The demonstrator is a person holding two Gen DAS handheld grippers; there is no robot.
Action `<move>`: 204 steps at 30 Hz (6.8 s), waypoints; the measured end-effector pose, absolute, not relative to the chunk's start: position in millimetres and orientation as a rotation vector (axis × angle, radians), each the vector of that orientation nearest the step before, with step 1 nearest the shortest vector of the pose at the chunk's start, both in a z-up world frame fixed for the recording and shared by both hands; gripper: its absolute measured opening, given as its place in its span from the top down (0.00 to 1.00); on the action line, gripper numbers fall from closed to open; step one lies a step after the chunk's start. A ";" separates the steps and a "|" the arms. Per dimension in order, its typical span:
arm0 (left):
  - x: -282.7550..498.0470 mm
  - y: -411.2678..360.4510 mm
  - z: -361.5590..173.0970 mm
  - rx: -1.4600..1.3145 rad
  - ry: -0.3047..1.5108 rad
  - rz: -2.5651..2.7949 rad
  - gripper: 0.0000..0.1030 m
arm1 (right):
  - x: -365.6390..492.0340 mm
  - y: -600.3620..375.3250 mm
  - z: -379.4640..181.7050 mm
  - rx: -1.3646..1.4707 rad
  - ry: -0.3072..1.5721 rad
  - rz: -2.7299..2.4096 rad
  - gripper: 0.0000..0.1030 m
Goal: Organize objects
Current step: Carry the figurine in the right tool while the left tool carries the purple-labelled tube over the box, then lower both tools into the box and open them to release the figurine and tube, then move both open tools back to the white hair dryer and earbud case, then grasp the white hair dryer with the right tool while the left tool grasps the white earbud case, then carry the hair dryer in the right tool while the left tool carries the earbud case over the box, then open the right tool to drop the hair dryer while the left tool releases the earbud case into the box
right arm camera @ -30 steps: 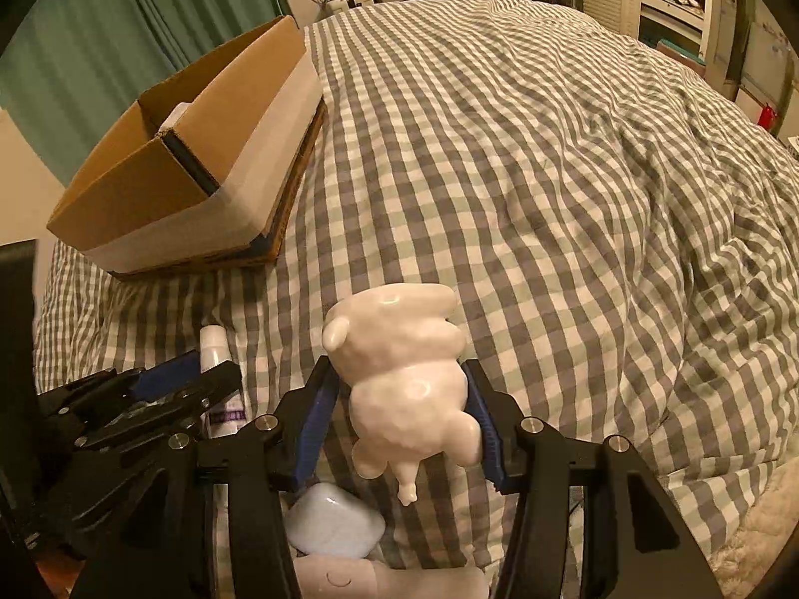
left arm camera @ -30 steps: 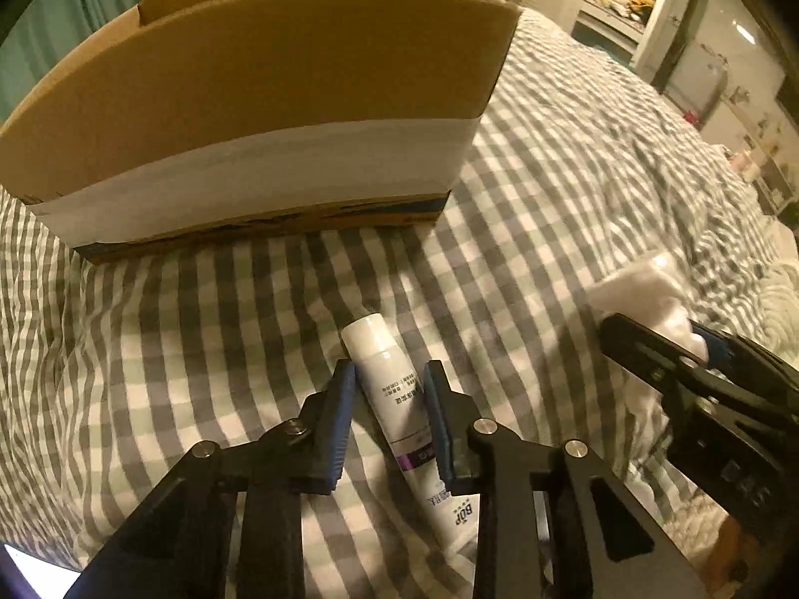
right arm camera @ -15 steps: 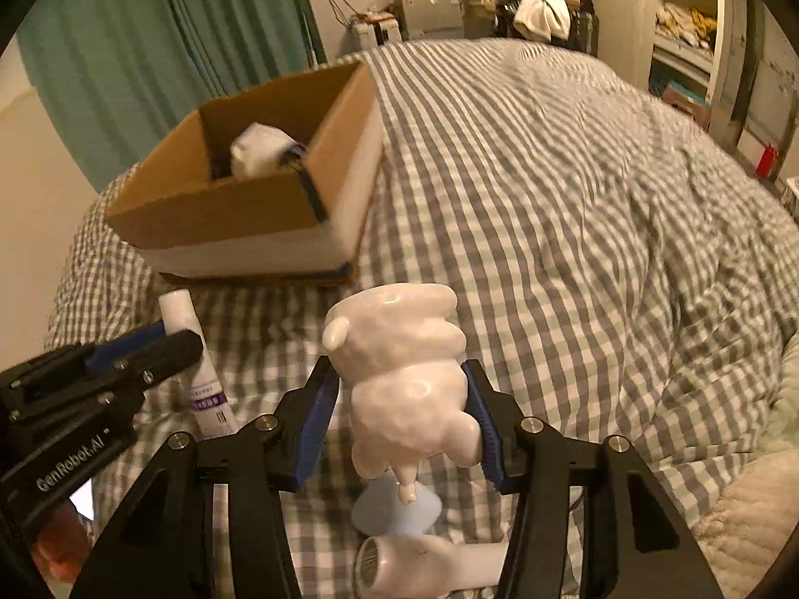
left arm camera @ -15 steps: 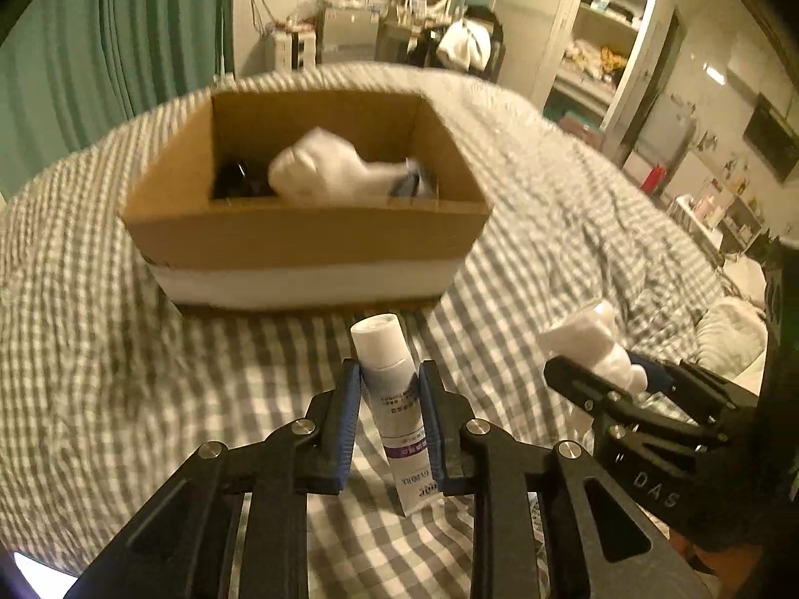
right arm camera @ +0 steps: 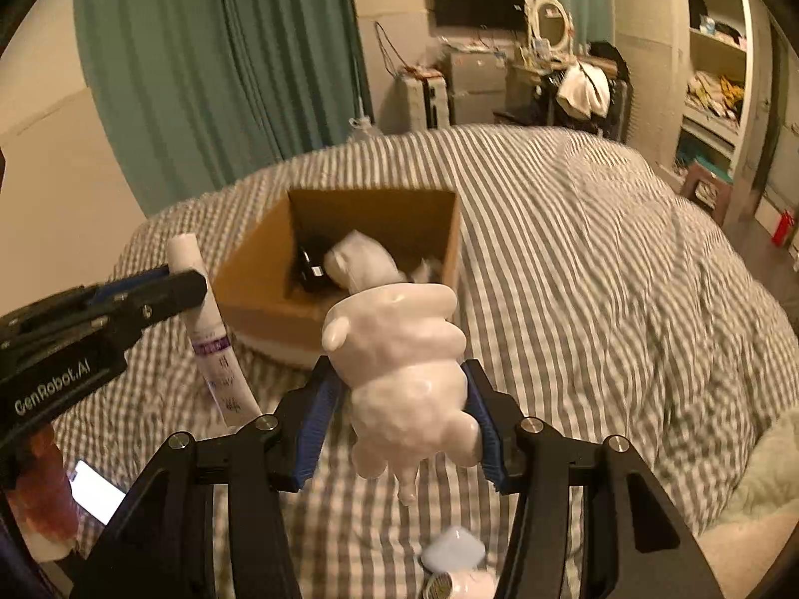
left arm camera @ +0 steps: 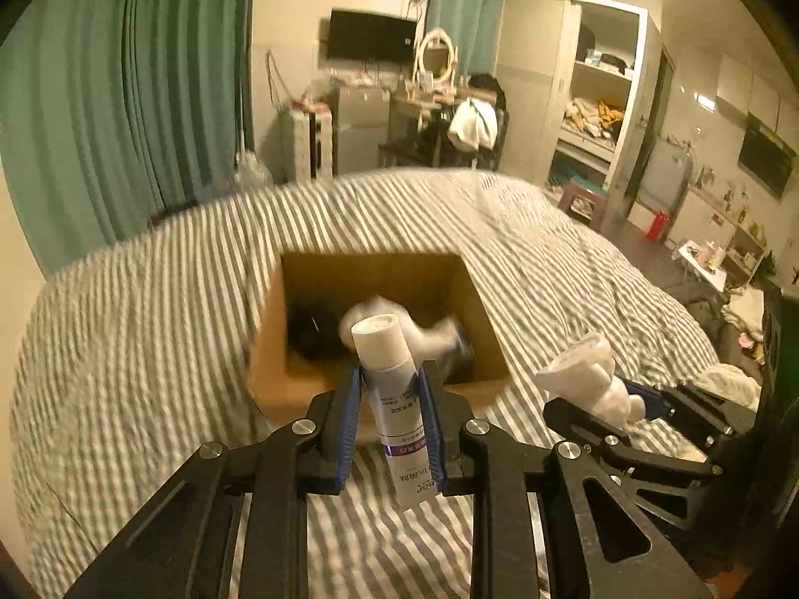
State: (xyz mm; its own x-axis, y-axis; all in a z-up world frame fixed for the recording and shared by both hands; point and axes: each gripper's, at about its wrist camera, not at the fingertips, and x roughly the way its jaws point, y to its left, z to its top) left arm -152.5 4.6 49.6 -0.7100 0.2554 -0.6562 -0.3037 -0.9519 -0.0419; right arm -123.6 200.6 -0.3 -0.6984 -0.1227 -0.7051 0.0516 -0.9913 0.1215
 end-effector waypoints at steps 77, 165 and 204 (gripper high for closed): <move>-82.2 50.8 12.9 -0.993 0.222 2.852 0.04 | -41.9 276.2 23.1 1.251 0.001 -2.922 0.13; -105.6 34.3 -20.1 -1.120 0.152 2.682 0.50 | -81.0 269.8 -6.5 1.295 -0.244 -2.816 0.41; -312.4 24.8 -74.4 -1.292 0.119 2.654 0.50 | -329.4 226.2 -60.2 1.307 -0.620 -2.505 0.40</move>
